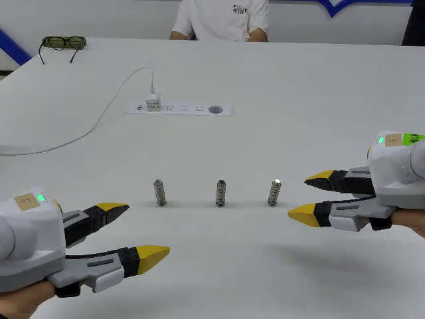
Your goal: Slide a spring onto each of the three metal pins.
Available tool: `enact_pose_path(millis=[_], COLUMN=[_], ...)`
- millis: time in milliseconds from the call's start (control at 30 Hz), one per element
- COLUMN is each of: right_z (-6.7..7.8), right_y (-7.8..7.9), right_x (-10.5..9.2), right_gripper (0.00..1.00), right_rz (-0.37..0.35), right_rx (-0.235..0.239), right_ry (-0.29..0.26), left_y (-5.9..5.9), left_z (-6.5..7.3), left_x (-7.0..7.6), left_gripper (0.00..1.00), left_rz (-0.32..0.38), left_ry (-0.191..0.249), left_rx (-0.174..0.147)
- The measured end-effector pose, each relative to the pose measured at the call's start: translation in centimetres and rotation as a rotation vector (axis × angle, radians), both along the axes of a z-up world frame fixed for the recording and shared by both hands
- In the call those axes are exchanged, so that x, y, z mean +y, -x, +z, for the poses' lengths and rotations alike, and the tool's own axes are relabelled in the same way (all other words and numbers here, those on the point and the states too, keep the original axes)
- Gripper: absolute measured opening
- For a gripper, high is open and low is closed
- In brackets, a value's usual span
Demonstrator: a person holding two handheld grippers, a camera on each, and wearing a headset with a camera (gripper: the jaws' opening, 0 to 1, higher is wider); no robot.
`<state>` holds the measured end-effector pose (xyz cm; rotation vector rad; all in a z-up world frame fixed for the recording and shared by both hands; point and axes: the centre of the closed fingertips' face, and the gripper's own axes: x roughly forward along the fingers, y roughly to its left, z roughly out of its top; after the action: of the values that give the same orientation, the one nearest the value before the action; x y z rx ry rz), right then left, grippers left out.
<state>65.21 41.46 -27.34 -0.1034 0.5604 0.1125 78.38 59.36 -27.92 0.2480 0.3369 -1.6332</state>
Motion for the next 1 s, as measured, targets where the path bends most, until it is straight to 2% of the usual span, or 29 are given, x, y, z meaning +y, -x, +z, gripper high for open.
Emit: enact_pose_path(millis=[567,1000], right_z=[0.4,-0.1], right_y=[1.4,2.3], right_x=[0.5,0.8], right_gripper=[0.51,0.55], right_rz=[-0.029,-0.056], right_rx=[-0.052,-0.089], right_ry=[-0.018,-0.039], left_y=[-0.7,-0.8], left_z=[-0.3,-0.5], left_x=[0.3,0.5], left_gripper=[0.66,0.66], left_rz=[0.024,0.043], left_ry=[-0.001,0.007], left_rx=[0.013,0.028])
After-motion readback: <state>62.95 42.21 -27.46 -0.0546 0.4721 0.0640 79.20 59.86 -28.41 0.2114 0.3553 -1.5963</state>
